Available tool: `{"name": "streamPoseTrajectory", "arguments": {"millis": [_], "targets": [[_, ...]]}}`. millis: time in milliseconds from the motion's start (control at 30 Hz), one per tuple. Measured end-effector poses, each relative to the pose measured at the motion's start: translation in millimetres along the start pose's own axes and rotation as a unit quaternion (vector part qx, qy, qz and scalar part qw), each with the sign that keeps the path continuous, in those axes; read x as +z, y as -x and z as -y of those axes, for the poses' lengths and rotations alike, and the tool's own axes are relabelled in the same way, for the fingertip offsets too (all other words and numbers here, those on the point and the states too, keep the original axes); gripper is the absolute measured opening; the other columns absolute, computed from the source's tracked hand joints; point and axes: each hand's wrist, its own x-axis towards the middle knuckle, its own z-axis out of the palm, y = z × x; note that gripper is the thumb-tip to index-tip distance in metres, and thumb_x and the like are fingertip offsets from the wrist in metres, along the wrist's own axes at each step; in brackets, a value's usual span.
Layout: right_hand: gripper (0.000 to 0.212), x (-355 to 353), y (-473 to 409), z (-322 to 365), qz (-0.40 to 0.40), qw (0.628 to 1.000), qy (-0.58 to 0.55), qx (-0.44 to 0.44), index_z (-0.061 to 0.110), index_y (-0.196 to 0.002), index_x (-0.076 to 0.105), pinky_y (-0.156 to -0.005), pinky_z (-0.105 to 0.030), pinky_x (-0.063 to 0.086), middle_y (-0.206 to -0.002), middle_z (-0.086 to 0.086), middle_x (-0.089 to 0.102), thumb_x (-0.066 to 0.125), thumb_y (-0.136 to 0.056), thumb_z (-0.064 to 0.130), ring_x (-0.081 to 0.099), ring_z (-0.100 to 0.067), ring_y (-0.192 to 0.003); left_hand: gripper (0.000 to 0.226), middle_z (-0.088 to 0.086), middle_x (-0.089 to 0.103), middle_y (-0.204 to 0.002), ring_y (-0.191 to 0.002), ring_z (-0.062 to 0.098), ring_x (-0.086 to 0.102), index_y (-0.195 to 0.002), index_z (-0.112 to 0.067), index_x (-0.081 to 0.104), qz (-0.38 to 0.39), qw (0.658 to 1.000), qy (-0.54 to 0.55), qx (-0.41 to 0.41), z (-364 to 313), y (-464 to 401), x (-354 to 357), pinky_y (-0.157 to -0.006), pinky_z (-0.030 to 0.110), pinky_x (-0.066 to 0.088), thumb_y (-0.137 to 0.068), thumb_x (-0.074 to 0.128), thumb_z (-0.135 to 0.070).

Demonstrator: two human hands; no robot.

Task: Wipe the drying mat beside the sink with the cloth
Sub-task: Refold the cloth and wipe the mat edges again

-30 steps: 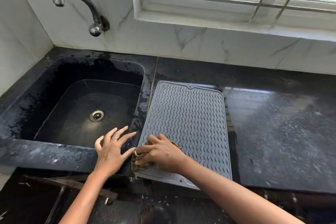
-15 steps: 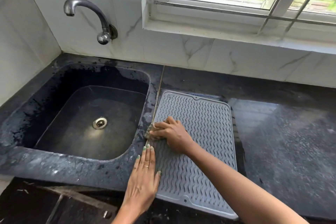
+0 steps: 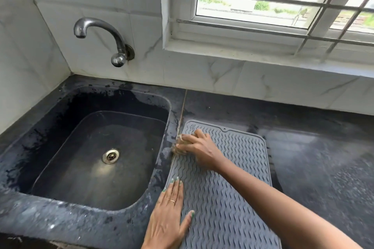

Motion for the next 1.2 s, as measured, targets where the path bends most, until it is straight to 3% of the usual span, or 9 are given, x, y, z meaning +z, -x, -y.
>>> {"name": "streamPoseTrajectory", "arguments": {"millis": [67, 167, 267, 733, 833, 900, 967, 1067, 1200], "targets": [[0.053, 7, 9, -8, 0.02, 0.998, 0.006, -0.062, 0.037, -0.128, 0.053, -0.082, -0.039, 0.039, -0.136, 0.007, 0.05, 0.047, -0.086, 0.004, 0.04, -0.023, -0.107, 0.077, 0.006, 0.024, -0.153, -0.145, 0.008, 0.005, -0.138, 0.0, 0.042, -0.027, 1.0, -0.004, -0.004, 1, -13, 1, -0.109, 0.023, 0.006, -0.095, 0.01, -0.055], [0.055, 10, 0, -20, 0.027, 0.999, 0.014, -0.035, 0.035, -0.13, 0.052, -0.085, -0.044, 0.041, -0.137, 0.005, 0.05, 0.049, -0.086, 0.003, 0.042, -0.027, -0.111, 0.077, 0.005, -0.026, -0.156, -0.143, 0.012, -0.024, -0.149, -0.005, -0.01, -0.088, 0.995, -0.043, 0.023, 3, -32, 4, -0.109, 0.024, 0.004, -0.093, 0.003, -0.057], [0.051, 6, -24, -40, 0.011, 0.999, 0.04, 0.028, 0.034, -0.133, 0.05, -0.085, -0.044, 0.037, -0.139, 0.005, 0.048, 0.043, -0.091, 0.005, 0.04, -0.027, -0.112, 0.079, 0.003, -0.029, -0.155, -0.143, 0.013, -0.024, -0.148, -0.007, -0.018, -0.095, 0.993, -0.058, 0.037, 6, -48, 9, -0.112, 0.025, -0.001, -0.092, 0.003, -0.059], [0.045, 9, -75, -86, -0.012, 0.969, 0.079, 0.233, 0.027, -0.131, 0.048, -0.082, -0.046, 0.038, -0.13, -0.007, 0.048, 0.044, -0.091, 0.008, 0.038, -0.035, -0.112, 0.091, 0.009, -0.016, -0.159, -0.147, 0.021, -0.014, -0.149, -0.002, -0.006, -0.102, 0.989, -0.105, 0.037, 13, -67, 26, -0.117, 0.032, -0.001, -0.088, 0.005, -0.069], [0.062, -4, -68, -94, -0.04, 0.936, -0.084, 0.34, 0.028, -0.136, 0.046, -0.091, -0.046, 0.041, -0.13, -0.011, 0.048, 0.045, -0.081, -0.001, 0.042, -0.034, -0.111, 0.089, 0.008, 0.002, -0.16, -0.148, 0.021, 0.0, -0.151, -0.007, 0.005, -0.091, 0.993, -0.072, 0.015, 10, -66, 28, -0.117, 0.031, 0.0, -0.088, 0.007, -0.069], [0.067, -22, -58, -97, -0.043, 0.878, -0.284, 0.384, 0.026, -0.14, 0.041, -0.094, -0.04, 0.047, -0.131, -0.014, 0.051, 0.043, -0.081, -0.004, 0.052, -0.028, -0.106, 0.08, 0.004, 0.052, -0.14, -0.132, 0.018, 0.044, -0.139, -0.015, 0.039, -0.042, 0.999, -0.018, -0.012, 0, -66, 23, -0.112, 0.029, 0.018, -0.088, 0.011, -0.069], [0.074, -43, -42, -92, -0.038, 0.812, -0.448, 0.372, 0.026, -0.143, 0.036, -0.07, -0.022, 0.055, -0.129, -0.013, 0.052, 0.045, -0.078, -0.009, 0.062, -0.014, -0.078, 0.068, -0.007, 0.07, -0.113, -0.104, 0.012, 0.066, -0.117, -0.027, 0.064, 0.0, 0.994, 0.086, -0.065, -13, -73, -1, -0.094, 0.032, 0.036, -0.087, 0.019, -0.069], [0.076, -73, -20, -81, -0.047, 0.781, -0.515, 0.351, 0.029, -0.14, 0.033, -0.06, -0.014, 0.052, -0.124, -0.012, 0.05, 0.054, -0.078, -0.009, 0.062, -0.011, -0.081, 0.049, -0.018, 0.046, -0.138, -0.126, 0.003, 0.043, -0.134, -0.043, 0.042, 0.001, 0.964, 0.217, -0.154, -29, -106, -43, -0.106, 0.035, 0.027, -0.092, 0.029, -0.064], [0.076, -105, 6, -57, -0.07, 0.78, -0.544, 0.302, 0.027, -0.14, 0.032, -0.078, -0.031, 0.054, -0.121, -0.01, 0.051, 0.059, -0.079, -0.008, 0.06, -0.021, -0.097, 0.062, -0.003, 0.051, -0.136, -0.123, 0.014, 0.049, -0.138, -0.023, 0.042, 0.031, 0.794, 0.591, -0.14, -56, -150, -114, -0.101, 0.035, 0.035, -0.088, 0.04, -0.06]]}}
